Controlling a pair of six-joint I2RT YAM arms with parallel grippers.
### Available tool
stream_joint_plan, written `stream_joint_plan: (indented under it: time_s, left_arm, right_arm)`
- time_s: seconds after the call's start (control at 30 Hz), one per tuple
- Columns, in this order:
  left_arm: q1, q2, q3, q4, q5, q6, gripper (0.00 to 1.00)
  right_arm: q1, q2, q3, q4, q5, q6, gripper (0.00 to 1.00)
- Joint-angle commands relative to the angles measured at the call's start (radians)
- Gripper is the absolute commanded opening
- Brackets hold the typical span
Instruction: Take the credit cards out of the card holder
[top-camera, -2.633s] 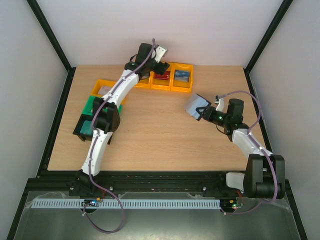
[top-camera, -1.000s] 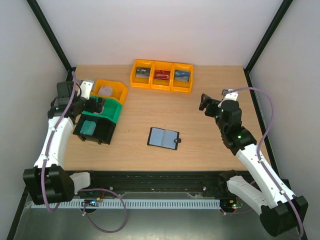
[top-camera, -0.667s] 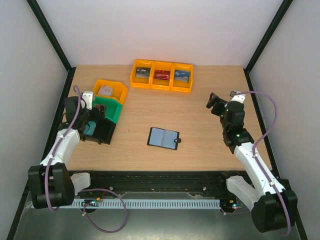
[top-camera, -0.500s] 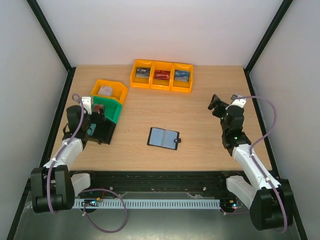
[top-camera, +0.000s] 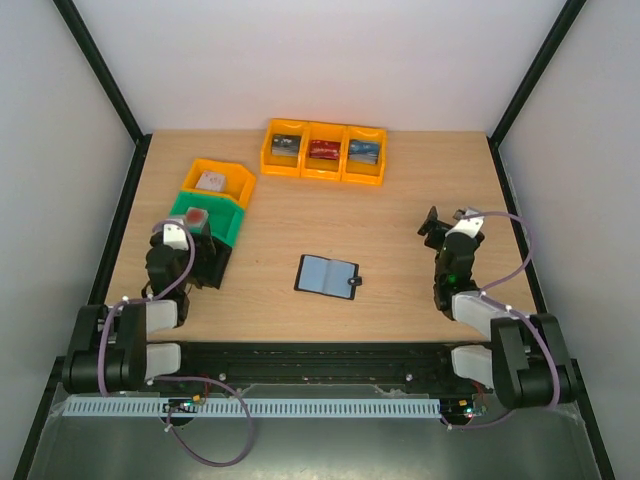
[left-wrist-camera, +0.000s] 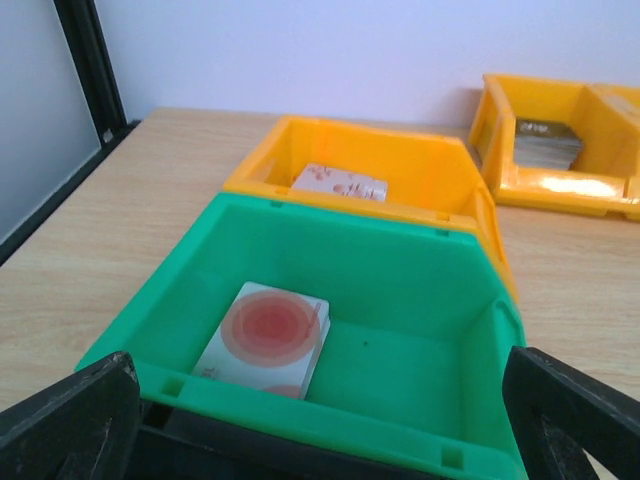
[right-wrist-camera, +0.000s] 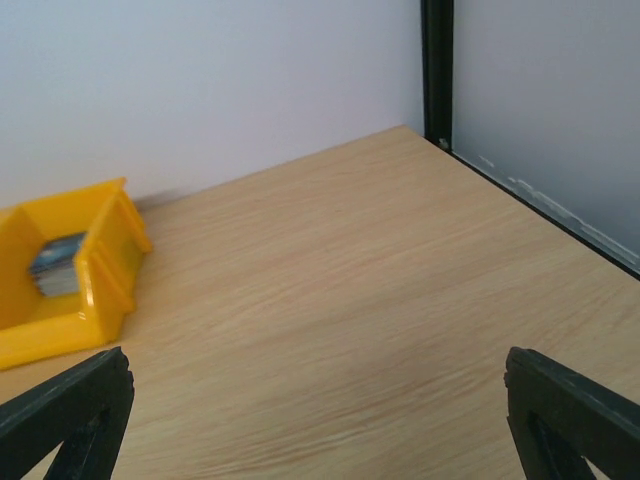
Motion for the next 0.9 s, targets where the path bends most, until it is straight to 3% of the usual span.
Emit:
stream_joint_plan:
  time_s: [0.0,0.2,0.3,0.43,0.5,0.57,0.67,0.77,0.87]
  left_arm:
    - [0.0,0.049,-0.042,0.326,0.014,-0.033,1.0]
    - [-0.001,0.326,-0.114,0.782,0.025,-0.029,0.99]
    - [0.0,0.259,-0.124,0.691,0.057,-0.01,0.99]
    - [-0.001,0.275,-0.083,0.651,0.051,-0.016,0.99]
    - [-0.002,0.259,-0.065,0.585,0.051,-0.014,0.99]
    - [-0.003,0.273,-0.054,0.587,0.044,-0.017,0.99]
    - [-0.004,0.263,-0.021,0.51,0.002,-0.031,0.99]
    - [-0.011,0.265,0.04,0.397,-0.113,-0.074,1.0]
    - [-0.026,0.272,0.056,0.378,-0.139,-0.065,1.0]
  right_arm:
    - [-0.029,0.079,-0.031,0.201,0.049,-0.072,0.99]
    - [-0.071,0.165,-0.081,0.353,-0.029,-0.098,0.99]
    - [-0.089,0.213,-0.115,0.458,-0.095,-0.118,0.99]
    - [-0.109,0.391,-0.177,0.784,-0.14,-0.114,0.98]
    - [-0.113,0.326,-0.131,0.581,-0.147,-0.115,0.99]
    - [-0.115,0.366,-0.119,0.633,-0.171,-0.122,0.99]
    - [-0.118,0.343,-0.088,0.532,-0.169,-0.118,0.99]
    - [-0.12,0.354,-0.081,0.533,-0.177,-0.118,0.99]
    - [-0.126,0.36,-0.075,0.531,-0.187,-0.116,0.99]
